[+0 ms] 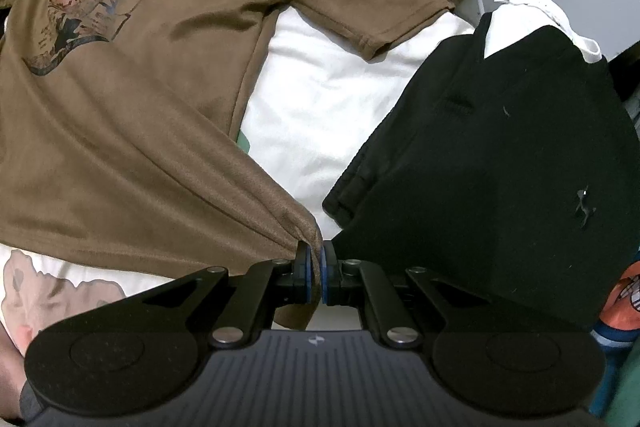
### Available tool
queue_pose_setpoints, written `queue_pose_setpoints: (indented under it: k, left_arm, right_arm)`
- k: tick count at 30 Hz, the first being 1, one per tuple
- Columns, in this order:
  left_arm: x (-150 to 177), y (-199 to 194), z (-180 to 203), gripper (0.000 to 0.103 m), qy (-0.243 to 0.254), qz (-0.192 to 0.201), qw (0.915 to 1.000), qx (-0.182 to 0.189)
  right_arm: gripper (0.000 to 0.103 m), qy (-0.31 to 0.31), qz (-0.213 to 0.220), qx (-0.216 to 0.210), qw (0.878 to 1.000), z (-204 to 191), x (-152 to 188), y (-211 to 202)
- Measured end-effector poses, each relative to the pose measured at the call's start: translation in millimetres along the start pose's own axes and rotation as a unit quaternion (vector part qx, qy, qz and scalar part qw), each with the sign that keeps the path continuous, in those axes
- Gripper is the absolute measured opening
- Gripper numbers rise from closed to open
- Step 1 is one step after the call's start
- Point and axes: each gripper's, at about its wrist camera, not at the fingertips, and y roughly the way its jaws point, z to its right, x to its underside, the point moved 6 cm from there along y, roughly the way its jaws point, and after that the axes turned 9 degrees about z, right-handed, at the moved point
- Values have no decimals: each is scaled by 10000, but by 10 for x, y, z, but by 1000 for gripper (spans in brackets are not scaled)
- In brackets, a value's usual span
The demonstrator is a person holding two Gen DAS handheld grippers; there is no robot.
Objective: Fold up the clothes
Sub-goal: 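Hold the hem corner with the right gripper while the left gripper pinches the other hem corner, then pull the hem taut with both grippers, stretching the shirt straight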
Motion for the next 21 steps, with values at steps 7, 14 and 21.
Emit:
queue_pose_setpoints:
  k: [7,14,21]
  left_arm:
    - [41,85,46,7,-217,-88,9996,184]
    - [-30,-310,98,3,-199,297,9977,570]
    - [-25,-789,-17,2,-291,370,9976,513]
  right_arm:
    - [5,-30,-62,-59,10000,-13,12,-1]
    - [5,-123,-61,-268,9995,-55,79,-74]
    - [5,-241,-69,-536,9982,-215,186,-270]
